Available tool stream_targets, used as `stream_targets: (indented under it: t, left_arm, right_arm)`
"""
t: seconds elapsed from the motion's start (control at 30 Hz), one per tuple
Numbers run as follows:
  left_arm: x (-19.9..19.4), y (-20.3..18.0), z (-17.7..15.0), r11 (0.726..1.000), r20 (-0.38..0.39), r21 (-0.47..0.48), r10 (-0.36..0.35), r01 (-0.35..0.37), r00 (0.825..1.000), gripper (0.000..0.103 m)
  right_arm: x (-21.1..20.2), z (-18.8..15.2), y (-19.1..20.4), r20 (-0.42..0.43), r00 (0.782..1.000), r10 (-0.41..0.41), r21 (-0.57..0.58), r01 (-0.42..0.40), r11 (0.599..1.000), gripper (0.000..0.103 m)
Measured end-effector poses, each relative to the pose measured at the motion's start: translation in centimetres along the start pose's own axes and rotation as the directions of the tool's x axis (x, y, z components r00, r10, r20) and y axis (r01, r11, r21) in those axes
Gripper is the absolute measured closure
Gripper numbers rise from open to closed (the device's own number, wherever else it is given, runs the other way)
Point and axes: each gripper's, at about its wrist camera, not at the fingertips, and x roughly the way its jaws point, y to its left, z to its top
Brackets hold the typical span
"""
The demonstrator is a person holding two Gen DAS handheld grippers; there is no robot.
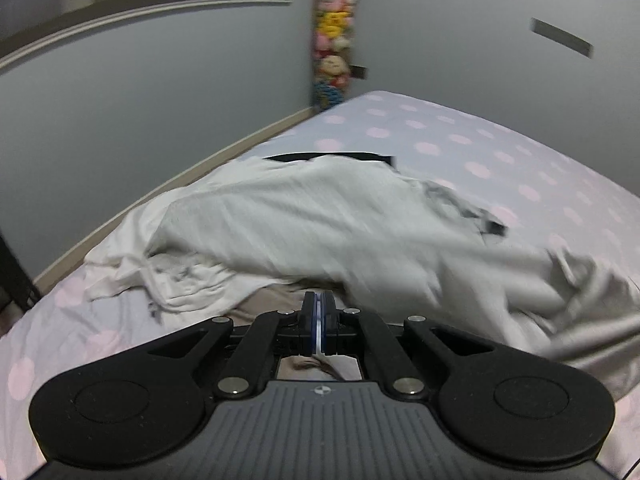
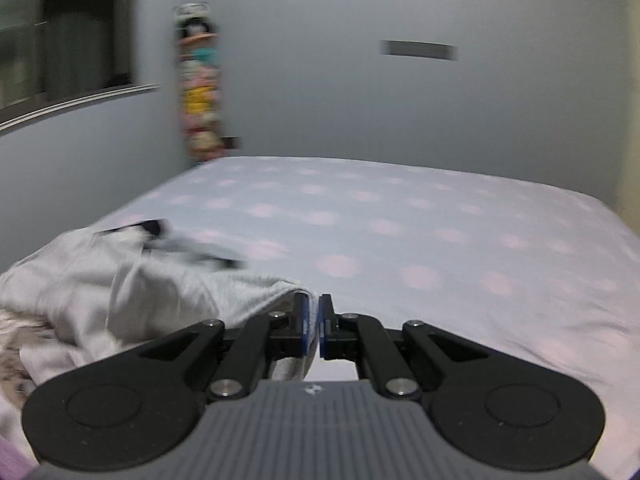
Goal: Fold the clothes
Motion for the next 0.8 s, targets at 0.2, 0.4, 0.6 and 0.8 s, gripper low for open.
stream_targets:
  t: [0.2,0.4,0.6,0.8]
  left_arm:
    - [-0.8,-7.2,0.1,0.981,-0.013,0.156,-0.112,0.113,0.994,0.103]
    - [0.5,-13.6,-0.5,0.918,-0.067,0.302,-0.25,0.259,0.966,0.092]
    - [2.5,-18.2,-0.7,0.849,-0.102,0.455,-0.249,0.268,0.963,0.088]
    - [5.7,-21.1,-0.1,0.809,-0.143,0.513,-0.25,0.287,0.958,0.078]
  right_arm:
    - [-2.7,-2.9,-10.5,-0.068,0.974,-0.217,0.118,0.224,0.967,0.098]
    - [-3.1,-6.2,-16.7,-0.244,0.952,-0.187,0.211,0.24,0.948,0.096]
    - [-4.3,-6.6,-16.3,-0.25,0.954,-0.164,0.217,0.22,0.951,0.061]
    - [-3.9,-4.9,-14.2,-0.207,0.977,-0.055,0.206,0.099,0.974,0.06]
